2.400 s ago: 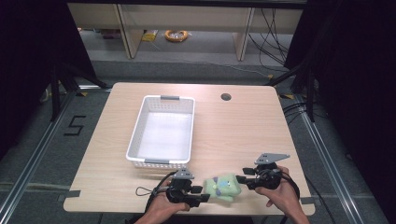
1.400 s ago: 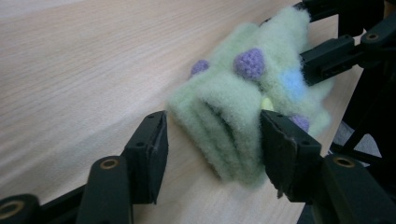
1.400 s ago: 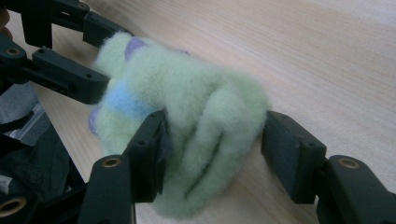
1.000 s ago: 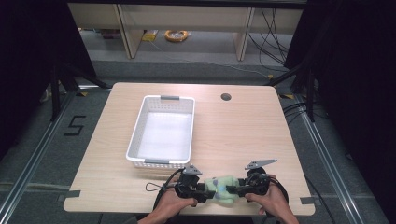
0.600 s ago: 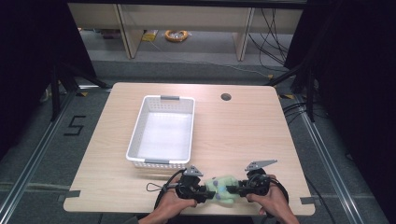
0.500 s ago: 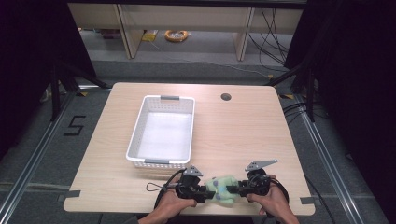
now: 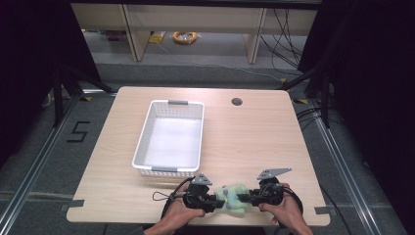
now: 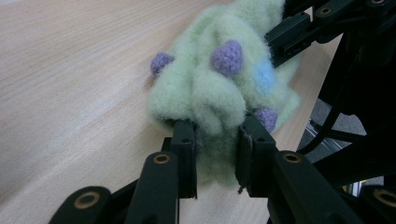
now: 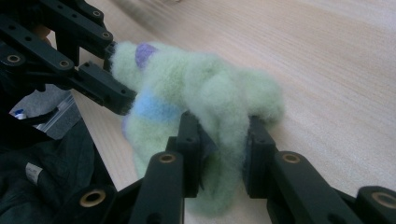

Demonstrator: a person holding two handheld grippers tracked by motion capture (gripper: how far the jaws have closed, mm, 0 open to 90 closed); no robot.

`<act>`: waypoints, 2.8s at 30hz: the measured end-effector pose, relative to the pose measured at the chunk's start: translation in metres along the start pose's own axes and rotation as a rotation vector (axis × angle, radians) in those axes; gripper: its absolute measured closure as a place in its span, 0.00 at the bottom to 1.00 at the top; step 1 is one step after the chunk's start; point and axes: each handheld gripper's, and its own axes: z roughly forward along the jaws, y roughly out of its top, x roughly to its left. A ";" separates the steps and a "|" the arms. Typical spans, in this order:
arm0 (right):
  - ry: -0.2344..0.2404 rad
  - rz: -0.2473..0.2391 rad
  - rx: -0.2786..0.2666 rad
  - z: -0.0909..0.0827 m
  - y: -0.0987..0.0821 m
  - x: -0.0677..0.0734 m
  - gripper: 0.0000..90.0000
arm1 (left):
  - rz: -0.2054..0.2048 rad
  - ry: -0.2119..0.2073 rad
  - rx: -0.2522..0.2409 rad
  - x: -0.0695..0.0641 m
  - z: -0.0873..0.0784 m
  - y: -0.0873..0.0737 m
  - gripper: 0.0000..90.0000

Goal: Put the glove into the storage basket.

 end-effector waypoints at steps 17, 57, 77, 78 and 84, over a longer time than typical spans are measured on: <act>0.020 -0.031 -0.038 -0.012 0.012 0.014 0.84 | 0.016 -0.045 -0.037 -0.007 -0.023 0.006 0.80; 0.091 -0.161 -0.059 0.053 0.198 0.062 0.84 | -0.117 0.143 -0.130 0.087 -0.175 0.058 0.79; -0.009 -0.102 0.039 0.118 0.213 0.049 0.84 | -0.207 0.206 0.004 0.145 -0.154 0.056 0.79; -0.019 -0.098 0.044 0.121 0.212 0.049 0.84 | -0.206 0.202 0.012 0.148 -0.153 0.056 0.79; -0.028 -0.067 0.080 0.131 0.211 0.045 0.84 | -0.205 0.210 0.041 0.151 -0.147 0.052 0.78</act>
